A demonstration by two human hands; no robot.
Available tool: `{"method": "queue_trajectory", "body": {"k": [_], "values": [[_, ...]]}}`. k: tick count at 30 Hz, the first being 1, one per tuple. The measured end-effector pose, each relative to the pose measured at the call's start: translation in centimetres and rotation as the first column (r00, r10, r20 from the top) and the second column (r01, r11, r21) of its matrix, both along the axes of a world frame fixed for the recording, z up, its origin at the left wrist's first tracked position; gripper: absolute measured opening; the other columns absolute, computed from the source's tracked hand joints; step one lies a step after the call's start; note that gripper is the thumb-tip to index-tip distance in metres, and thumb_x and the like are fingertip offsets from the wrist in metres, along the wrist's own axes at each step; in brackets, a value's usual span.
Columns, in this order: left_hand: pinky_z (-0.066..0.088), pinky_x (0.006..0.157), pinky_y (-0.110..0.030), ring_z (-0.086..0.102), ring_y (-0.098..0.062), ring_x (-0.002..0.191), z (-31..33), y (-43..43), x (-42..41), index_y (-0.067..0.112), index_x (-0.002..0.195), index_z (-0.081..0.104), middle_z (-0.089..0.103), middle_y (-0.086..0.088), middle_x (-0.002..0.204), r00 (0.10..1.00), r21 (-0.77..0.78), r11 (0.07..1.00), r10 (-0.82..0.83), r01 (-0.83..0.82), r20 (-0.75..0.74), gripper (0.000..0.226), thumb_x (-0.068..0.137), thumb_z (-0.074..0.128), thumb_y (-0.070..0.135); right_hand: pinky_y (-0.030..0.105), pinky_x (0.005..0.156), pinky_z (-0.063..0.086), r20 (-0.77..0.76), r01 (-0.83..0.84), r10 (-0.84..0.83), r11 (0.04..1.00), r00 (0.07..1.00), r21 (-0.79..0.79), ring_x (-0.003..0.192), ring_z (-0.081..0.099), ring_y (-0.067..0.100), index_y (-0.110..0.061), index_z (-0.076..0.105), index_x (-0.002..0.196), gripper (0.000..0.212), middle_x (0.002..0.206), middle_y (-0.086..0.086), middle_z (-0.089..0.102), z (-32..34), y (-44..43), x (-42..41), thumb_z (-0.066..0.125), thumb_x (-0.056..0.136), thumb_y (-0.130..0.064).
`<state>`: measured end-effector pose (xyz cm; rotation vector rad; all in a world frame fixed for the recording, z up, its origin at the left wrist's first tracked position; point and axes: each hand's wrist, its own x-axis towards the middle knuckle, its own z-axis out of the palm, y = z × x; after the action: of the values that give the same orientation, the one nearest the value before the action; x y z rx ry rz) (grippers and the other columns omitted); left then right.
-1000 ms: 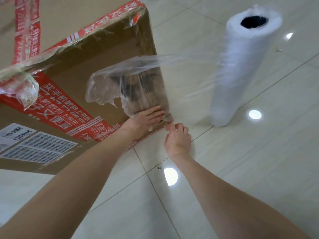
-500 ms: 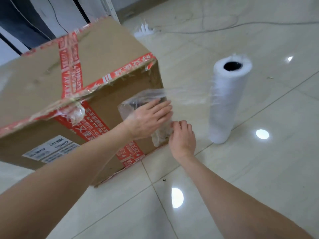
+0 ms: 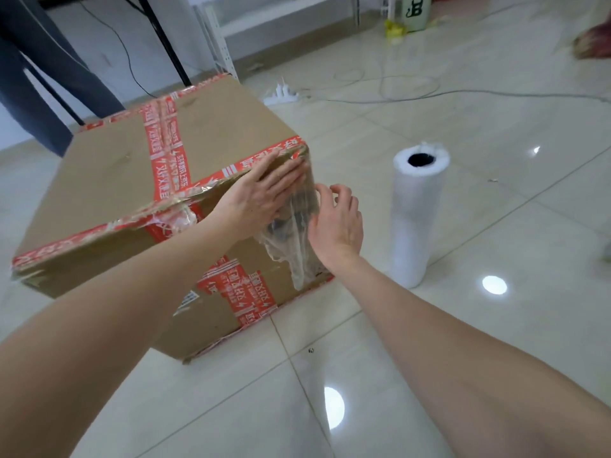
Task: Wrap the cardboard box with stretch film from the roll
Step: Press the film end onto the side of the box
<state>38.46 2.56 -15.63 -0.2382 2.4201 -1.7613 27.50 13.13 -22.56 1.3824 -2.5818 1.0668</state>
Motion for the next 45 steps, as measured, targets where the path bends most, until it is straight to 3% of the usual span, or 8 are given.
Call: {"method": "queue_trajectory", "body": {"k": [3, 13, 19, 22, 26, 33, 38, 45], "values": [[-0.021, 0.110, -0.052, -0.023, -0.031, 0.140, -1.3, 1.0, -0.4, -0.002, 0.142, -0.015, -0.025, -0.018, 0.149, 0.998, 0.024, 0.998, -0.063, 0.063, 0.020, 0.068, 0.091, 0.017, 0.030, 0.035, 0.094, 0.037, 0.016, 0.027, -0.028, 1.000, 0.999, 0.011, 0.120, 0.040, 0.027, -0.022, 0.038, 0.136, 0.048, 0.138, 0.007, 0.036, -0.1, -0.3, -0.1, 0.050, 0.090, -0.015], [-0.013, 0.115, -0.047, -0.010, -0.031, 0.144, -1.9, -1.2, -0.4, -0.003, 0.144, -0.017, -0.020, -0.019, 0.151, 0.992, 0.055, 0.990, -0.130, 0.130, -0.005, 0.071, 0.097, 0.011, 0.041, 0.033, 0.089, 0.037, 0.002, 0.038, -0.038, 0.999, 0.999, 0.009, 0.114, 0.042, 0.026, -0.022, 0.038, 0.136, 0.056, 0.135, 0.006, 0.037, -1.2, -0.3, -1.1, 0.057, 0.084, -0.010], [-0.018, 0.112, -0.050, -0.025, -0.029, 0.138, -3.9, -0.9, 0.1, 0.007, 0.145, -0.019, -0.025, -0.013, 0.151, 0.992, 0.134, 0.988, -0.087, 0.075, 0.092, 0.070, 0.097, 0.016, 0.043, 0.033, 0.093, 0.035, -0.018, 0.054, -0.053, 0.996, 0.998, 0.077, 0.119, 0.039, 0.026, -0.023, 0.036, 0.138, 0.057, 0.140, 0.006, 0.034, -4.2, 1.1, -0.7, 0.057, 0.085, -0.014], [-0.017, 0.113, -0.051, -0.017, -0.032, 0.143, -3.7, -1.6, 0.4, 0.005, 0.147, -0.016, -0.018, -0.015, 0.155, 0.992, 0.081, 0.994, -0.085, 0.077, 0.092, 0.075, 0.096, 0.016, 0.051, 0.034, 0.095, 0.035, -0.007, 0.061, -0.061, 0.992, 0.998, 0.109, 0.120, 0.038, 0.026, -0.022, 0.035, 0.139, 0.058, 0.141, 0.007, 0.033, -5.8, 1.6, -0.7, 0.056, 0.085, -0.014], [-0.012, 0.115, -0.052, -0.008, -0.032, 0.145, -5.2, -0.2, 0.0, 0.000, 0.146, -0.004, -0.004, -0.018, 0.157, 0.992, 0.129, 0.984, -0.124, 0.119, 0.027, 0.069, 0.094, 0.027, 0.035, 0.035, 0.095, 0.035, 0.011, 0.071, -0.073, 0.988, 0.997, 0.134, 0.121, 0.038, 0.027, -0.023, 0.036, 0.138, 0.058, 0.140, 0.006, 0.034, -7.3, 1.8, -0.4, 0.057, 0.084, -0.015], [-0.021, 0.109, -0.052, -0.013, -0.030, 0.144, -10.9, 1.2, -0.9, 0.013, 0.150, -0.003, -0.009, -0.013, 0.158, 0.979, 0.274, 0.962, -0.072, 0.018, 0.189, 0.068, 0.096, 0.031, 0.034, 0.034, 0.096, 0.034, 0.043, 0.056, -0.066, 0.978, 0.997, 0.202, 0.123, 0.036, 0.025, -0.022, 0.034, 0.139, 0.057, 0.141, 0.005, 0.033, -10.4, 2.1, 0.6, 0.056, 0.087, -0.018], [-0.024, 0.108, -0.053, -0.012, -0.030, 0.144, -12.3, -0.9, 0.2, 0.013, 0.151, -0.001, -0.009, -0.012, 0.158, 0.977, 0.199, 0.980, -0.055, 0.013, 0.205, 0.070, 0.096, 0.024, 0.049, 0.036, 0.097, 0.034, 0.040, 0.031, -0.040, 0.979, 0.998, 0.199, 0.124, 0.037, 0.028, -0.020, 0.036, 0.140, 0.058, 0.142, 0.009, 0.034, -12.1, 2.1, 0.7, 0.059, 0.086, -0.021], [-0.022, 0.108, -0.053, -0.012, -0.031, 0.145, -15.0, 0.2, -0.2, 0.011, 0.150, 0.001, -0.008, -0.015, 0.157, 0.953, 0.294, 0.956, -0.086, -0.003, 0.289, 0.064, 0.094, 0.026, 0.028, 0.035, 0.100, 0.032, 0.059, 0.049, -0.064, 0.972, 0.996, 0.231, 0.128, 0.035, 0.026, -0.022, 0.034, 0.140, 0.058, 0.145, 0.008, 0.032, -14.1, 2.1, 1.5, 0.058, 0.087, -0.030]]}}
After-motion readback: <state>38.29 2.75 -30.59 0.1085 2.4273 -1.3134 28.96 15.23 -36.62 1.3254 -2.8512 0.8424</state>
